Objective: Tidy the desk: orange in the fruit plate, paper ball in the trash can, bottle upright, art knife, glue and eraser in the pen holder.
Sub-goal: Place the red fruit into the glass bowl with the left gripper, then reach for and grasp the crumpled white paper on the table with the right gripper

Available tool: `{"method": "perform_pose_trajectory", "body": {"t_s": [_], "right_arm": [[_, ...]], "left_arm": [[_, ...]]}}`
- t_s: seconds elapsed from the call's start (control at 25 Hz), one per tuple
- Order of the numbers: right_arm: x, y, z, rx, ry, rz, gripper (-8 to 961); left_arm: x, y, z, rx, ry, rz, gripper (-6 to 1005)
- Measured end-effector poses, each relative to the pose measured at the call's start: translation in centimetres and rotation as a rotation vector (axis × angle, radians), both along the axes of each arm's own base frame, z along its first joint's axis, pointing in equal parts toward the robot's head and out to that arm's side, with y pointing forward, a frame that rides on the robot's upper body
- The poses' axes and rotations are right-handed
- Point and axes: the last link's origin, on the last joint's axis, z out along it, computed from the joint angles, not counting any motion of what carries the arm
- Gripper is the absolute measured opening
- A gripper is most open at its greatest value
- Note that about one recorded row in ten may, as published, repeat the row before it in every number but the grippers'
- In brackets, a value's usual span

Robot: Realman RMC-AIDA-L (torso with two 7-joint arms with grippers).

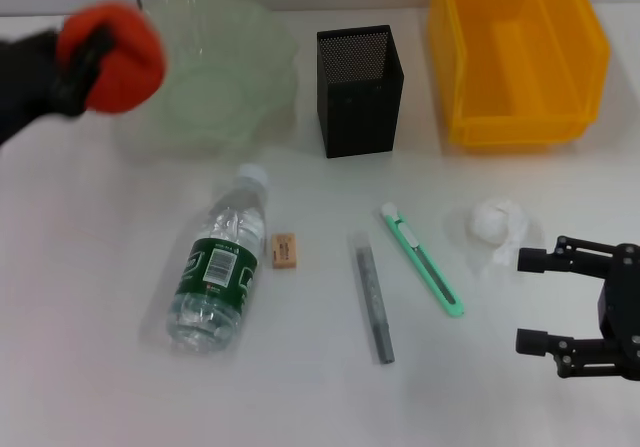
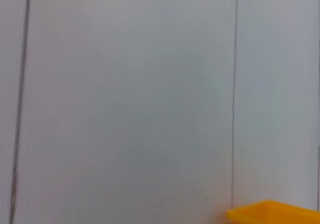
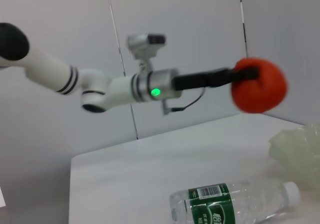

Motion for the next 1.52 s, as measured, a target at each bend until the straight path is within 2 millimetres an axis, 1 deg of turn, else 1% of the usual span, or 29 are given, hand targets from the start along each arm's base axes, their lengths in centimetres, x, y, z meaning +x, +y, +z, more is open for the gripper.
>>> {"method": "perform_pose_trajectory", "body": {"t_s": [0.04, 0.12, 0.16, 0.2, 0.32, 0.36, 0.4, 0.52, 0.64, 0.8, 0.84, 0.88, 0.96, 1.04, 1.12, 1.16, 1.2, 1.24, 1.28, 1.32, 1.36, 1.4, 1.48, 1.52], "right_arm": [[0.0, 0.0, 0.0, 0.000, 0.000, 0.000, 749], [0.0, 0.0, 0.0, 0.000, 0.000, 0.001, 746], [0.0, 0.0, 0.0, 0.000, 0.000, 0.001, 745], [0.0, 0.1, 0.0, 0.001, -0.001, 0.000, 744], [0.1, 0.1, 0.0, 0.005, -0.005, -0.005, 740], [0.1, 0.1, -0.1, 0.005, -0.002, -0.007, 739], [0.1, 0.1, -0.1, 0.005, 0.003, -0.009, 738], [0.0, 0.2, -0.3, 0.008, 0.014, -0.017, 734], [0.1, 0.4, -0.4, 0.012, 0.010, -0.028, 730], [0.1, 1.1, -0.2, 0.011, 0.018, -0.088, 725], [0.1, 1.3, 0.0, 0.012, 0.021, -0.108, 724], [0.0, 1.6, 0.3, 0.013, 0.025, -0.129, 723], [-0.1, 2.0, 1.0, 0.019, 0.020, -0.155, 720], [-0.3, 2.6, 1.8, 0.018, -0.004, -0.175, 718], [-0.9, 3.4, 3.2, 0.004, -0.053, -0.222, 715], [-1.8, 4.5, 5.2, -0.009, -0.146, -0.306, 714], [-1.8, 4.5, 5.2, -0.009, -0.146, -0.306, 713], [-2.6, 5.2, 6.2, -0.017, -0.211, -0.363, 712], [-4.3, 6.3, 7.4, -0.032, -0.338, -0.460, 710], [-4.3, 6.3, 7.4, -0.032, -0.338, -0.460, 709], [-6.4, 7.4, 8.1, -0.027, -0.488, -0.571, 708], [-6.4, 7.4, 8.1, -0.027, -0.488, -0.571, 707], [-8.4, 8.3, 8.2, -0.003, -0.617, -0.649, 704], [-9.4, 8.8, 7.8, -0.003, -0.673, -0.669, 703]], "left_arm": [[0.4, 0.7, -0.2, 0.001, 0.005, 0.000, 155], [1.5, 2.6, -1.0, 0.002, 0.040, 0.005, 143], [1.5, 2.6, -1.0, 0.002, 0.040, 0.005, 138], [2.8, 4.5, -2.7, -0.016, 0.103, 0.010, 132], [3.1, 5.8, -3.8, 0.000, 0.136, 0.053, 103], [3.1, 5.8, -3.8, 0.000, 0.136, 0.053, 93], [3.0, 6.4, -4.3, 0.023, 0.138, 0.092, 83], [2.8, 6.7, -5.1, 0.047, 0.153, 0.122, 62], [2.8, 6.6, -5.3, 0.048, 0.163, 0.118, 118], [2.8, 6.3, -5.3, 0.042, 0.145, 0.099, 198], [2.8, 5.7, -4.9, 0.031, 0.119, 0.077, 218], [2.8, 5.7, -4.9, 0.031, 0.119, 0.077, 239], [2.2, 4.1, -3.8, 0.013, 0.078, 0.035, 281], [2.0, 3.5, -3.5, -0.009, 0.065, 0.025, 399], [2.3, 2.4, -3.3, -0.074, 0.068, -0.025, 516], [3.2, 0.6, -3.4, -0.187, 0.096, -0.128, 575], [3.2, 0.6, -3.4, -0.187, 0.096, -0.128, 621], [3.6, -0.6, -3.6, -0.256, 0.126, -0.189, 667], [4.1, -2.5, -4.1, -0.355, 0.173, -0.263, 714], [4.1, -2.5, -4.1, -0.355, 0.173, -0.263, 760], [4.3, -4.2, -4.6, -0.443, 0.202, -0.311, 806], [4.3, -4.2, -4.6, -0.443, 0.202, -0.311, 810], [4.3, -5.2, -5.0, -0.483, 0.201, -0.329, 819], [4.2, -5.6, -5.1, -0.495, 0.197, -0.332, 824]]}}
